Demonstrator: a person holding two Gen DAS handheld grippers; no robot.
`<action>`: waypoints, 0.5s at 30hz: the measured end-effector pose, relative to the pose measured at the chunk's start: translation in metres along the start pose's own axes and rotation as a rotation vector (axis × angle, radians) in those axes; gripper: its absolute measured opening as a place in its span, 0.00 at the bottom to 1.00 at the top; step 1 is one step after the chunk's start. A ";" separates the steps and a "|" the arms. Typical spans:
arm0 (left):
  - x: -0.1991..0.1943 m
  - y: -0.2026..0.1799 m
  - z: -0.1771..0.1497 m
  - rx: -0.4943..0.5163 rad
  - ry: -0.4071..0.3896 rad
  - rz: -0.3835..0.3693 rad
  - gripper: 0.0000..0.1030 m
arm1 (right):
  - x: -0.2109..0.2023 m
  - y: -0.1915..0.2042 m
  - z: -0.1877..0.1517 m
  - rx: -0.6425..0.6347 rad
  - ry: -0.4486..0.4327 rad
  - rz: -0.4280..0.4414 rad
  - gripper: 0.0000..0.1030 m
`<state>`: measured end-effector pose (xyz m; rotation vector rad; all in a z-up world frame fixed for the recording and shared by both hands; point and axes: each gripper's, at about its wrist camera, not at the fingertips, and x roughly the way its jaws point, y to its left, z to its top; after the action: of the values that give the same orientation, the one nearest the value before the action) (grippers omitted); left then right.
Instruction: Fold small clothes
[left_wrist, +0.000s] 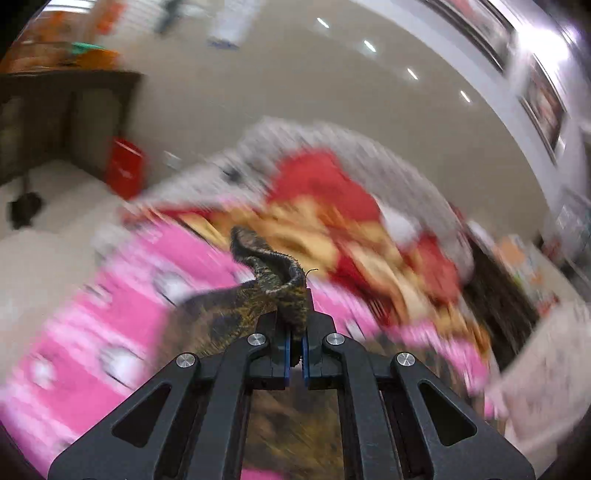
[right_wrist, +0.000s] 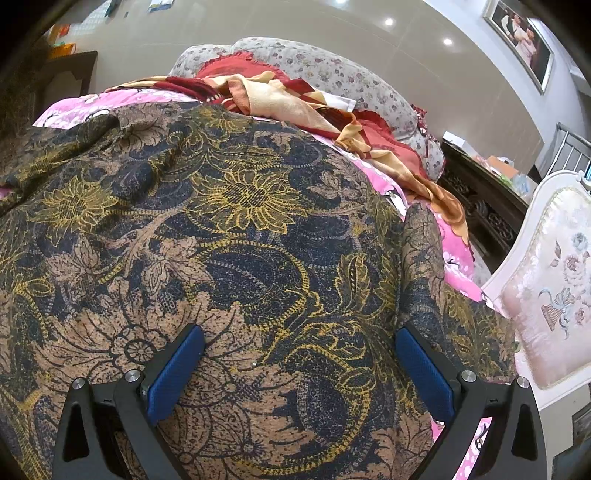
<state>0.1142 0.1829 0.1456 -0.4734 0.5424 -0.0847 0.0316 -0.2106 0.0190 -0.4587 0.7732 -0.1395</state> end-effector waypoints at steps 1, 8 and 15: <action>0.016 -0.010 -0.023 0.004 0.055 -0.028 0.03 | 0.000 0.001 0.001 -0.006 0.005 -0.004 1.00; 0.084 -0.032 -0.127 0.075 0.297 0.052 0.03 | -0.041 -0.020 0.038 0.089 -0.100 0.150 1.00; 0.073 -0.031 -0.139 0.071 0.308 -0.021 0.29 | -0.014 0.005 0.107 0.200 -0.129 0.687 0.97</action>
<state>0.1064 0.0836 0.0202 -0.3990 0.8333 -0.1982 0.0962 -0.1654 0.0926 0.0042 0.7431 0.4469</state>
